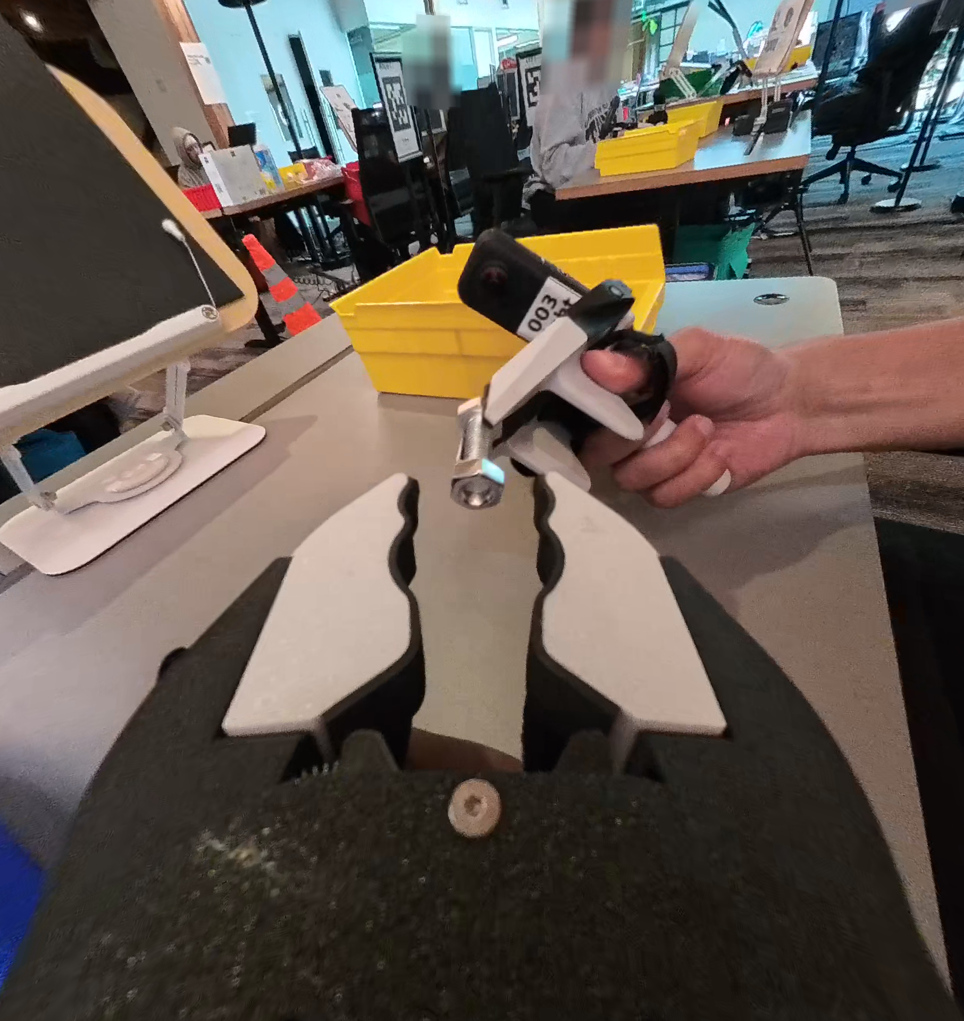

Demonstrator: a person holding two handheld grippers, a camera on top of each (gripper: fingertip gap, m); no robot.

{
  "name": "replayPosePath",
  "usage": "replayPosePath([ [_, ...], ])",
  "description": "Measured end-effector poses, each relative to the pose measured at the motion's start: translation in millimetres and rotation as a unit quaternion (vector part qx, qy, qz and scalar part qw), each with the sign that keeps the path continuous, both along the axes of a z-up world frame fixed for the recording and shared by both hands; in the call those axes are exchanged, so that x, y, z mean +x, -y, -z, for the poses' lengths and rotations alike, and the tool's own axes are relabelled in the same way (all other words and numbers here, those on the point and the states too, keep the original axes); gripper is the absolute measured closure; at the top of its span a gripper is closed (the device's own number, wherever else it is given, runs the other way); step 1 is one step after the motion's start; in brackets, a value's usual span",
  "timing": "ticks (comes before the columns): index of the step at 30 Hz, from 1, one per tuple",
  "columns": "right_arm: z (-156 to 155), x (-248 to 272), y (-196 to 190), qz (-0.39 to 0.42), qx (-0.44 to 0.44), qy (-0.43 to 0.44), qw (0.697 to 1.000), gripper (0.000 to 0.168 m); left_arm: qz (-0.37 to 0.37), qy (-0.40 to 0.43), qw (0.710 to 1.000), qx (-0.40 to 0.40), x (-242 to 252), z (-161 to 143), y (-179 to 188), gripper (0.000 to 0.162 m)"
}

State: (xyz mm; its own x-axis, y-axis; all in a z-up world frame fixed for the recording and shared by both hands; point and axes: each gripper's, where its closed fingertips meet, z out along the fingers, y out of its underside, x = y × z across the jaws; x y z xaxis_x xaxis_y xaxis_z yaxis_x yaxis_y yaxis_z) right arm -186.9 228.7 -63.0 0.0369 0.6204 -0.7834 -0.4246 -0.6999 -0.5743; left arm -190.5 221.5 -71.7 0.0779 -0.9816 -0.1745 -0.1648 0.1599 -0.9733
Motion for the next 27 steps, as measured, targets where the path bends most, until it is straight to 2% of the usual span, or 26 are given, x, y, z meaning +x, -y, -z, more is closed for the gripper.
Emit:
replayPosePath([
  [5, -1.5, -0.1, 0.6, -0.002, 0.001, -0.004, 1.0, 0.152, 0.045, -0.084, 0.995, -0.022, 4.1, 33.6, 10.5, 0.134],
  [6, -1.3, 0.0, 0.7, -0.002, 0.001, -0.003, 1.0, 0.152, 0.039, -0.085, 0.995, -0.023, 4.4, 34.0, 8.5, 0.13],
  [9, -0.5, -0.2, 0.6, -0.002, 0.0, -0.002, 1.0, 0.152, 0.006, -0.044, 0.999, -0.009, 3.1, 17.2, -1.3, 0.124],
  [13, -0.1, -0.4, -0.2, 0.001, -0.001, -0.002, 1.0, 0.152, -0.02, 0.005, 0.999, 0.029, -0.9, -3.4, -3.7, 0.123],
  [16, -0.5, -1.3, 0.0, 0.0, -0.002, -0.005, 1.0, 0.152, 0.005, -0.04, 0.999, 0.024, 3.3, 14.9, 4.6, 0.128],
  [18, -2.0, -0.7, 0.5, 0.0, -0.002, -0.01, 1.0, 0.152, 0.027, -0.098, 0.995, 0.012, 5.0, 37.7, 8.9, 0.138],
  [20, -2.5, 0.3, 0.4, 0.003, -0.001, -0.01, 1.0, 0.152, 0.018, -0.122, 0.992, 0.013, 5.2, 47.1, 5.0, 0.128],
  [24, -2.0, 2.2, -0.3, 0.007, -0.003, -0.01, 1.0, 0.152, 0.0, -0.078, 0.997, 0.017, 3.7, 27.4, 2.2, 0.123],
  [27, -1.0, 2.9, -1.3, 0.01, -0.006, -0.009, 1.0, 0.152, -0.028, -0.032, 0.997, 0.063, 1.3, 6.9, 1.3, 0.123],
])
